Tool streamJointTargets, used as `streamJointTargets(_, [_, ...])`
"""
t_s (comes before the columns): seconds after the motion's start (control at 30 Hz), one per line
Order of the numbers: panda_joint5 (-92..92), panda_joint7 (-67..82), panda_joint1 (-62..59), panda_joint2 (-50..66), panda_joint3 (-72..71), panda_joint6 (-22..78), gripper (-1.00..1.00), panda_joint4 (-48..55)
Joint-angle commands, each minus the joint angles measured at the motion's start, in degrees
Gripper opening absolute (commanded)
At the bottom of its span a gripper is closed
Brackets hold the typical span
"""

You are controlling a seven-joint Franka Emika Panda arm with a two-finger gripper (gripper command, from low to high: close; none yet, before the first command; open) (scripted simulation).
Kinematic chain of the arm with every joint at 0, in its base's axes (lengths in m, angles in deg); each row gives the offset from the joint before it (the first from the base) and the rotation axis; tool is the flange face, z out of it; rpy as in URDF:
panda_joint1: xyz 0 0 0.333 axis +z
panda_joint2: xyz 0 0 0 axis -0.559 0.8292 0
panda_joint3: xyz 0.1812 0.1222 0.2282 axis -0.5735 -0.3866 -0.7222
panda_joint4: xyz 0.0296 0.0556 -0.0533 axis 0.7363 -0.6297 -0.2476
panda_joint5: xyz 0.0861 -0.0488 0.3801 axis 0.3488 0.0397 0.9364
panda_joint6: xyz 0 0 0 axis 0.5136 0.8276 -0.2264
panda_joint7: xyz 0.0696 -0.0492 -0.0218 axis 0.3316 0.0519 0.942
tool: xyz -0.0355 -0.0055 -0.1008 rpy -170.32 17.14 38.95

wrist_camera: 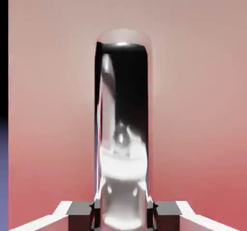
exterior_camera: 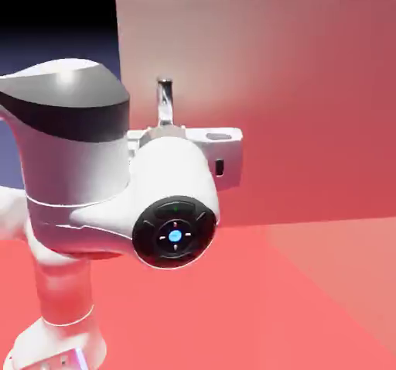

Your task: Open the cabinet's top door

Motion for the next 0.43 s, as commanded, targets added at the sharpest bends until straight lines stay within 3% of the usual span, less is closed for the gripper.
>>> streamJointTargets(0.0, [-0.6, -0.3, 2.1, 0.1, 1.5, 1.3, -1.00, 2.1])
streamJointTargets(0.4, [-4.8, -6.6, 25.7, -3.4, 14.5, 15.6, -1.00, 27.0])
